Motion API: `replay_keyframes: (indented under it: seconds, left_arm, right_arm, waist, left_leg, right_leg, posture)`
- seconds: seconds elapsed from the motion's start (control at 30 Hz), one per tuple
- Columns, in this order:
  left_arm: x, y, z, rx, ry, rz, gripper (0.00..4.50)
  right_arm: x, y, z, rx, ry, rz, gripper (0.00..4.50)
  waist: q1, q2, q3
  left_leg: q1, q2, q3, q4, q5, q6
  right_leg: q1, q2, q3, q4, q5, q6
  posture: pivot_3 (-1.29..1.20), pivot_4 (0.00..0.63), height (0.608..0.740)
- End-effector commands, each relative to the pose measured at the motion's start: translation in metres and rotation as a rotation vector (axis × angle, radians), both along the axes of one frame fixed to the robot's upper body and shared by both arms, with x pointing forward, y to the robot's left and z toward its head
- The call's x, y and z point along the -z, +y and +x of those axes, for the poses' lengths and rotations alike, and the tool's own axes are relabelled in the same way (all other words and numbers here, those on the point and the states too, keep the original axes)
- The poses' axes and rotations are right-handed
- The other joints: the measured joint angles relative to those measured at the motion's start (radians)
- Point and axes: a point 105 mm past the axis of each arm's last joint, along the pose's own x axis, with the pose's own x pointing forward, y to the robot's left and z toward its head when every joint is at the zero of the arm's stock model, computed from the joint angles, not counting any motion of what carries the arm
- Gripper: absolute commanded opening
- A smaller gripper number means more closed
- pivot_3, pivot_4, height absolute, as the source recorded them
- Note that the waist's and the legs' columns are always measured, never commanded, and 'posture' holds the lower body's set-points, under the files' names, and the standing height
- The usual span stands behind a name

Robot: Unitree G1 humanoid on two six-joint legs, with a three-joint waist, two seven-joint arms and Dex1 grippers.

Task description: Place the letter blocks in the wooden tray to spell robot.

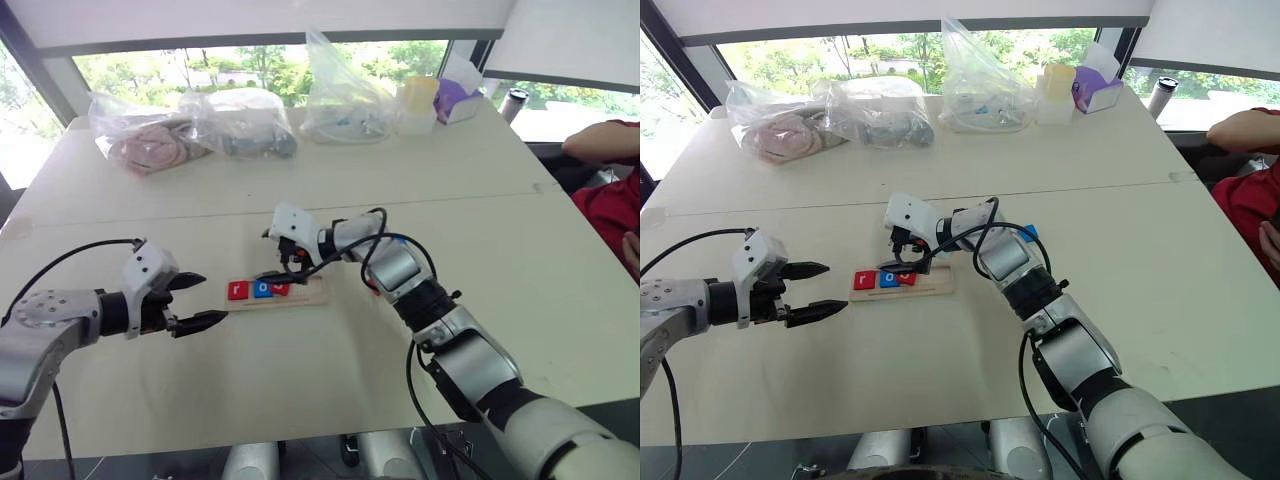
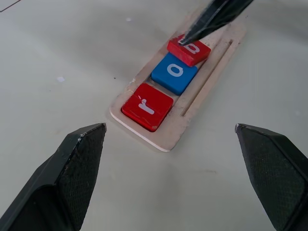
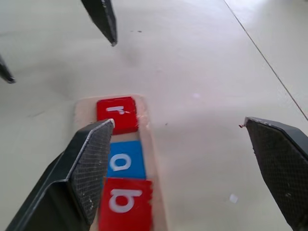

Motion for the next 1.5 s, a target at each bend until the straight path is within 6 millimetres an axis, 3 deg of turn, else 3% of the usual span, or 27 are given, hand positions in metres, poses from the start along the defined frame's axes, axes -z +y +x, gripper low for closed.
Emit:
replay_keyframes:
  seconds: [0.03,0.3,0.63,0.73,0.83,0.9,0.97,1.07,1.17,1.23,1.3,1.5]
  left_arm:
    - [-0.005,-0.003,0.001,0.009,-0.029,0.004,4.50]
    - [-0.004,-0.003,0.001,0.000,-0.032,0.001,4.50]
    - [-0.003,-0.004,0.003,0.002,-0.038,0.000,4.50]
    - [-0.004,-0.004,0.004,0.003,-0.042,0.000,4.50]
    - [-0.006,-0.004,0.003,0.004,-0.045,-0.003,4.50]
    - [-0.013,-0.010,0.001,0.020,-0.052,-0.042,4.50]
    - [-0.034,-0.029,-0.002,0.078,-0.070,-0.142,4.50]
    - [-0.052,-0.048,-0.008,0.146,-0.083,-0.215,4.50]
    - [-0.063,-0.062,-0.012,0.204,-0.089,-0.236,4.50]
    - [-0.061,-0.068,-0.012,0.226,-0.080,-0.221,4.50]
    - [-0.052,-0.066,-0.009,0.216,-0.050,-0.216,4.50]
    - [-0.029,-0.052,0.000,0.187,-0.004,-0.144,4.50]
  right_arm:
    - [-0.007,0.005,0.003,0.007,-0.046,-0.005,4.44]
    - [0.003,0.000,0.007,-0.001,-0.111,-0.100,4.44]
    - [-0.001,-0.009,0.005,-0.010,-0.100,-0.101,4.44]
    - [-0.033,-0.006,0.014,0.065,-0.109,0.044,4.44]
    - [-0.068,-0.015,0.021,0.137,-0.104,0.216,4.44]
    - [-0.092,-0.037,0.021,0.190,-0.080,0.336,4.44]
    - [-0.102,-0.079,0.014,0.293,-0.032,0.413,4.44]
    - [-0.089,-0.116,-0.002,0.431,0.004,0.378,4.44]
    - [-0.055,-0.145,-0.026,0.581,-0.008,0.251,4.44]
    - [-0.021,-0.163,-0.047,0.693,0.000,0.132,4.44]
    - [-0.002,-0.169,-0.064,0.774,0.065,0.128,4.44]
    - [0.010,-0.161,-0.075,0.831,0.148,0.168,4.44]
  waist:
    - [-0.001,0.000,0.000]
    - [-0.004,0.000,0.000]
    - [-0.003,0.000,0.000]
    - [-0.004,0.000,0.000]
    - [-0.002,0.000,0.000]
    - [0.002,0.000,0.000]
    - [0.012,0.000,0.000]
    - [0.034,0.000,0.000]
    - [0.028,0.000,0.000]
    - [0.023,0.000,0.000]
    - [0.017,0.000,0.000]
    - [-0.008,0.000,0.000]
  left_leg:
    - [0.000,0.000,0.000,0.000,0.000,0.000]
    - [0.000,0.000,0.000,0.000,0.000,0.000]
    - [0.000,0.000,0.000,0.000,0.000,0.000]
    - [0.000,0.000,0.000,0.000,0.000,0.000]
    - [0.000,0.002,0.000,0.000,0.000,0.000]
    - [0.000,0.002,0.000,0.000,0.000,0.000]
    - [-0.002,0.001,-0.002,0.000,0.000,0.000]
    - [-0.003,0.000,-0.004,0.000,0.000,0.000]
    - [-0.003,0.000,-0.003,-0.002,0.000,0.000]
    - [-0.002,-0.002,-0.002,-0.005,0.000,0.000]
    - [0.000,-0.003,0.001,-0.010,0.000,0.000]
    - [0.002,0.000,-0.002,-0.012,0.001,-0.002]
  right_leg:
    - [0.000,0.000,0.000,0.000,0.000,0.000]
    - [0.000,0.001,0.000,0.000,0.000,0.000]
    - [0.000,0.000,0.000,0.000,0.000,0.000]
    - [0.000,0.001,0.000,0.000,0.000,0.000]
    - [-0.001,0.001,0.000,0.000,0.000,0.000]
    - [-0.001,0.001,0.000,0.000,0.000,0.000]
    - [0.000,0.000,-0.001,-0.001,0.000,0.000]
    - [0.003,-0.002,-0.003,-0.008,0.000,0.001]
    - [0.004,-0.002,-0.003,-0.012,0.000,0.001]
    - [0.003,-0.001,-0.001,-0.013,0.000,0.001]
    - [0.002,-0.001,0.000,-0.013,-0.002,0.004]
    - [0.000,0.006,0.001,-0.012,0.000,0.000]
  posture:
    - [0.00,0.150,0.740]
    - [0.00,0.150,0.740]
    - [0.00,0.150,0.740]
    - [0.00,0.150,0.740]
    - [0.00,0.150,0.740]
    - [0.00,0.150,0.740]
    - [0.00,0.150,0.740]
    - [0.00,0.150,0.740]
    - [0.00,0.150,0.740]
    - [0.00,0.150,0.740]
    - [0.00,0.150,0.740]
    - [0.00,0.150,0.740]
